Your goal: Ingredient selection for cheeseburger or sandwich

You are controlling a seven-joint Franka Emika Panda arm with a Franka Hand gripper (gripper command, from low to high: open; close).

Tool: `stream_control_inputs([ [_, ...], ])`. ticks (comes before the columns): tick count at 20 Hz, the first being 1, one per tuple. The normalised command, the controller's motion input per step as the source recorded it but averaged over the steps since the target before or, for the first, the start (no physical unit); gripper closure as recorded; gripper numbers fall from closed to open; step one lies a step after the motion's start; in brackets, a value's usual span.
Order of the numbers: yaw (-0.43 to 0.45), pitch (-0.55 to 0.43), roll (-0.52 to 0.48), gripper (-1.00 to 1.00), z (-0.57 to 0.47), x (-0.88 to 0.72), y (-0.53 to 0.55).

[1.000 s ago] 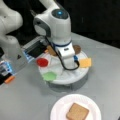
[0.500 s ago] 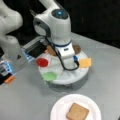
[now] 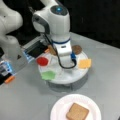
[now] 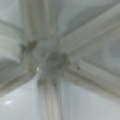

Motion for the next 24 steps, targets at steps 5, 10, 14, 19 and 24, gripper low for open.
stream_control_inputs([
  [5, -0.158, 0.02, 0.041, -1.0, 0.16, -0.1, 0.15],
  [10, -0.228, 0.078, 0.033, -1.0, 0.2, -0.06, 0.1],
  [14, -0.561, 0.04, 0.11, -1.0, 0.47, -0.1, -0.02],
  [19, -0.754, -0.159, 0.116, -1.0, 0.43, -0.09, -0.23],
  [24, -0.585, -0.174, 0.188, -1.0, 0.03, -0.08, -0.36],
])
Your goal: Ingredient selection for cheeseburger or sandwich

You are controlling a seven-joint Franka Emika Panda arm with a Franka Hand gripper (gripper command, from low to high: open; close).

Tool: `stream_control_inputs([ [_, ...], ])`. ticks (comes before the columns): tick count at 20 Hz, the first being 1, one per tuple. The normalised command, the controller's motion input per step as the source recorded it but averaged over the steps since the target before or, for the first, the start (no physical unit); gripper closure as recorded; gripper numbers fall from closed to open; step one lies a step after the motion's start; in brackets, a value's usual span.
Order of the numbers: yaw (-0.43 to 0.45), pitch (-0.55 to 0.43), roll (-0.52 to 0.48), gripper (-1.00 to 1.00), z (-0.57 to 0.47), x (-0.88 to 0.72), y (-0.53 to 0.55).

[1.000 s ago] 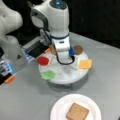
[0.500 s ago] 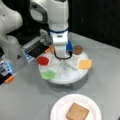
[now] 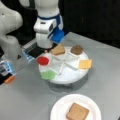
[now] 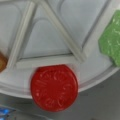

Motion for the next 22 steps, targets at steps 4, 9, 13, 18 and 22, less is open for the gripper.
stream_control_inputs([
  [4, -0.286, -0.121, 0.133, -1.0, -0.08, -0.07, -0.37],
  [9, -0.145, -0.081, 0.053, -1.0, -0.09, -0.07, -0.4],
  [13, -0.109, -0.02, -0.042, -1.0, -0.19, -0.04, -0.34],
  [18, 0.001, 0.082, 0.063, -1.0, -0.15, 0.0, -0.24],
  [22, 0.1, 0.042, 0.362, -1.0, -0.08, 0.02, -0.22],
])
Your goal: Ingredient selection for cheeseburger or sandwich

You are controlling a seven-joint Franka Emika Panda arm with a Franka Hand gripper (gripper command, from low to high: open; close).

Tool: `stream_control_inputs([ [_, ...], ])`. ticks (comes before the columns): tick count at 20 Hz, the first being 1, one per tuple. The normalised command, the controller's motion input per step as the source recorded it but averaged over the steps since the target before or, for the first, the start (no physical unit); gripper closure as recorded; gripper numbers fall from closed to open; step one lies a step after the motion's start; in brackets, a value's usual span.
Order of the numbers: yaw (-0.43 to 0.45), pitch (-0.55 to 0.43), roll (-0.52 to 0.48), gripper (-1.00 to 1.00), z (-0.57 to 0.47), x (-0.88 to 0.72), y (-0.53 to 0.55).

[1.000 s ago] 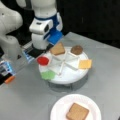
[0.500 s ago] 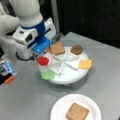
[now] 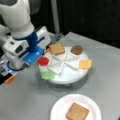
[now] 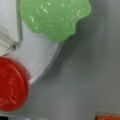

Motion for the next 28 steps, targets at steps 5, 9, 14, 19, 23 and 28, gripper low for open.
stream_control_inputs([
  [5, 0.125, -0.057, 0.559, -1.0, -0.15, 0.07, -0.25],
  [9, 0.067, -0.056, 0.457, -1.0, -0.2, 0.13, -0.2],
  [14, 0.047, -0.043, 0.437, -1.0, -0.16, 0.2, -0.08],
  [19, 0.008, -0.056, 0.476, -1.0, -0.11, 0.21, -0.06],
  [23, 0.047, -0.062, 0.398, -1.0, -0.11, 0.18, -0.11],
  [28, 0.085, -0.05, 0.356, -1.0, -0.08, 0.17, -0.18],
])
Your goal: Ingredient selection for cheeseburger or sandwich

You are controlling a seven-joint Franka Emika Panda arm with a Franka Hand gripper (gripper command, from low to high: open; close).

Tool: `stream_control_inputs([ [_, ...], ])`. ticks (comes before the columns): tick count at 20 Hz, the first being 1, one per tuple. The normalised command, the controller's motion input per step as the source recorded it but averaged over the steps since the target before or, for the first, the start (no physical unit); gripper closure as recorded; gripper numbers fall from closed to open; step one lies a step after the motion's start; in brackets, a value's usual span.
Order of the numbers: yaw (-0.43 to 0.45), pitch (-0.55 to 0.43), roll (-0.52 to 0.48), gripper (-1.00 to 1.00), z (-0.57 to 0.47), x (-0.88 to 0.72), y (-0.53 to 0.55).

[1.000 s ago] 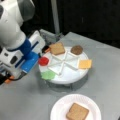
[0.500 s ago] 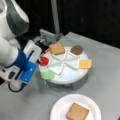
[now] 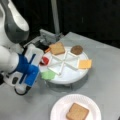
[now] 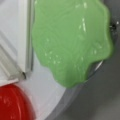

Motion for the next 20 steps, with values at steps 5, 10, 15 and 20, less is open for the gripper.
stream_control_inputs([
  [5, 0.112, -0.057, 0.417, -1.0, -0.12, 0.19, -0.24],
  [10, 0.126, -0.039, 0.426, -1.0, -0.11, 0.18, -0.28],
  [15, 0.119, -0.025, 0.376, -1.0, -0.07, 0.2, -0.28],
  [20, 0.136, -0.023, 0.344, -1.0, -0.04, 0.22, -0.27],
])
